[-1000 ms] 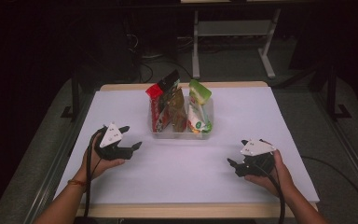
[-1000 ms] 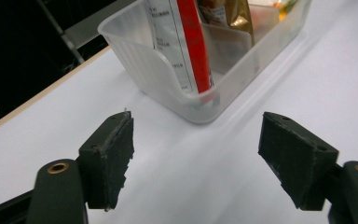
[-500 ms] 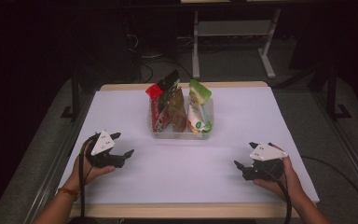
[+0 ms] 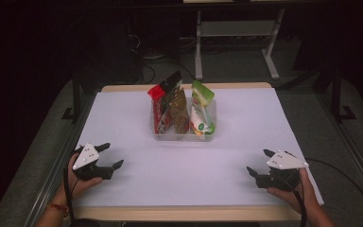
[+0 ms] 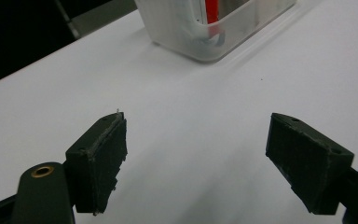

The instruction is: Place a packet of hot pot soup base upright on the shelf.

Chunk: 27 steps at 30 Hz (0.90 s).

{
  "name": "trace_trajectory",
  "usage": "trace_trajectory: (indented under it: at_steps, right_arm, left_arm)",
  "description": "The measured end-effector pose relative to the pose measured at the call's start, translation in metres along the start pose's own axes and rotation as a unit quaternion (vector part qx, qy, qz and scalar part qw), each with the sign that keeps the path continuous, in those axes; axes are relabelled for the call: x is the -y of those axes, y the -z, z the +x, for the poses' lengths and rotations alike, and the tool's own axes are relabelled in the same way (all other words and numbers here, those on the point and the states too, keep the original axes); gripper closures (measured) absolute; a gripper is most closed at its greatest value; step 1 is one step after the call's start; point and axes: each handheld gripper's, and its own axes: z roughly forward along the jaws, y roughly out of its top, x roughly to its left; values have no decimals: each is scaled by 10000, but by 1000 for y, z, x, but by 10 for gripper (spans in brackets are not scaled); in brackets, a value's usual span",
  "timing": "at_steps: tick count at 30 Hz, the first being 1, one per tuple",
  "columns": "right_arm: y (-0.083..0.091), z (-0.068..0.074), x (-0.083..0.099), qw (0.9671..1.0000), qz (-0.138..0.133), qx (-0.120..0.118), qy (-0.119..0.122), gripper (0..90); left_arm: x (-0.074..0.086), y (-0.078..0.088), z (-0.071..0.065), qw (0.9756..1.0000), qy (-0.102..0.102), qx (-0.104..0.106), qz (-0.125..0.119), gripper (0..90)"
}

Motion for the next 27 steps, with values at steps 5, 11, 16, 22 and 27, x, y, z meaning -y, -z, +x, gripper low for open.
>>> trace_trajectory:
  at_steps: [5, 11, 16, 22, 27]
  right_arm:
    - [11, -4, 15, 9994, -93, 199, -268, 172]
    - [19, -6, 24, 9978, -254, 292, -533, 173]
    - [23, -7, 29, 9963, -378, 296, -716, 174]
    - [19, -3, 27, 9961, -436, 260, -728, 174]
    - [16, 2, 25, 9971, -352, 244, -624, 174]
  left_arm:
    - [11, 10, 1, 9998, 155, -91, -101, 191]
    - [18, 23, 3, 9992, 314, -149, -210, 189]
    - [26, 25, 4, 9989, 394, -199, -168, 189]
    - [27, 27, 3, 9987, 435, -193, -194, 188]
    - [27, 26, 0, 9985, 465, -122, -275, 189]
